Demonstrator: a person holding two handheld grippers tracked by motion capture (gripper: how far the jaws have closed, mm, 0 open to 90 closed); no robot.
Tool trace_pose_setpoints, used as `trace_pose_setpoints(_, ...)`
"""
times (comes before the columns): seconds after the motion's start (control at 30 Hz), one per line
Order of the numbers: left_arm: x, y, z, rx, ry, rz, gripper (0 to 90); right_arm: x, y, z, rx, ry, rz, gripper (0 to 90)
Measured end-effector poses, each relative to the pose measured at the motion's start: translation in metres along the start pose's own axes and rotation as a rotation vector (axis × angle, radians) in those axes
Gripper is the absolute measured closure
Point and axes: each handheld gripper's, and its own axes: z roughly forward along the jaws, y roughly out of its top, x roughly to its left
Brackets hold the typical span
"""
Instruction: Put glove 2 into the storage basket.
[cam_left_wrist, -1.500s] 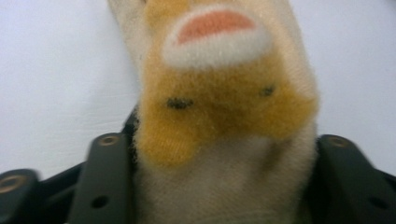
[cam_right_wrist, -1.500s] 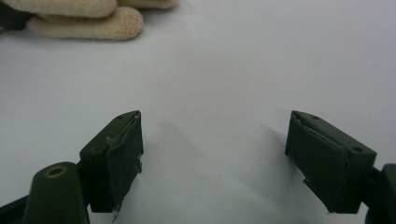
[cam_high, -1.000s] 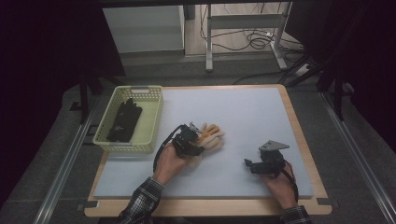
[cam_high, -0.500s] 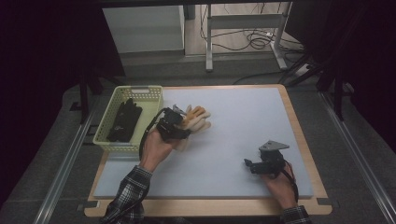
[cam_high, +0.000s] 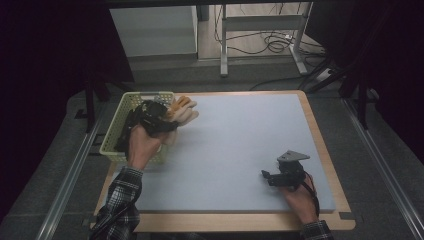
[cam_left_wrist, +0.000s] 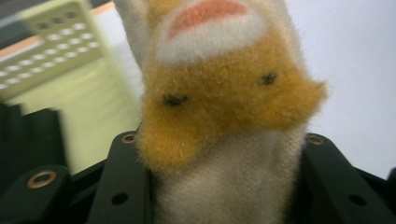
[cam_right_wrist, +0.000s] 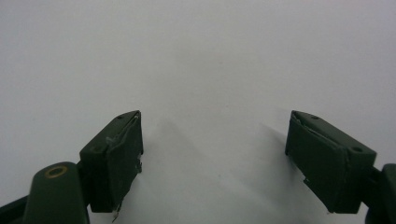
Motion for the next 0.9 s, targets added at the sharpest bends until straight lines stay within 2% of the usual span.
trace_pose_setpoints(0.23,0.034,-0.005,-0.010,0.000,0.076,-0.055,55.9,0.000,0.000,0.000,0.000,0.000,0.000,18.8)
trace_pose_setpoints(0.47,0.063,-0.012,-0.010,0.020,0.130,-0.117,55.6,0.000,0.000,0.000,0.000,0.000,0.000,18.7)
trace_pose_setpoints(0.63,0.077,-0.017,0.004,0.056,0.149,-0.148,55.4,0.000,0.000,0.000,0.000,0.000,0.000,18.8)
trace_pose_setpoints(0.9,0.083,-0.022,0.041,0.133,0.154,-0.154,55.1,0.000,0.000,0.000,0.000,0.000,0.000,18.8)
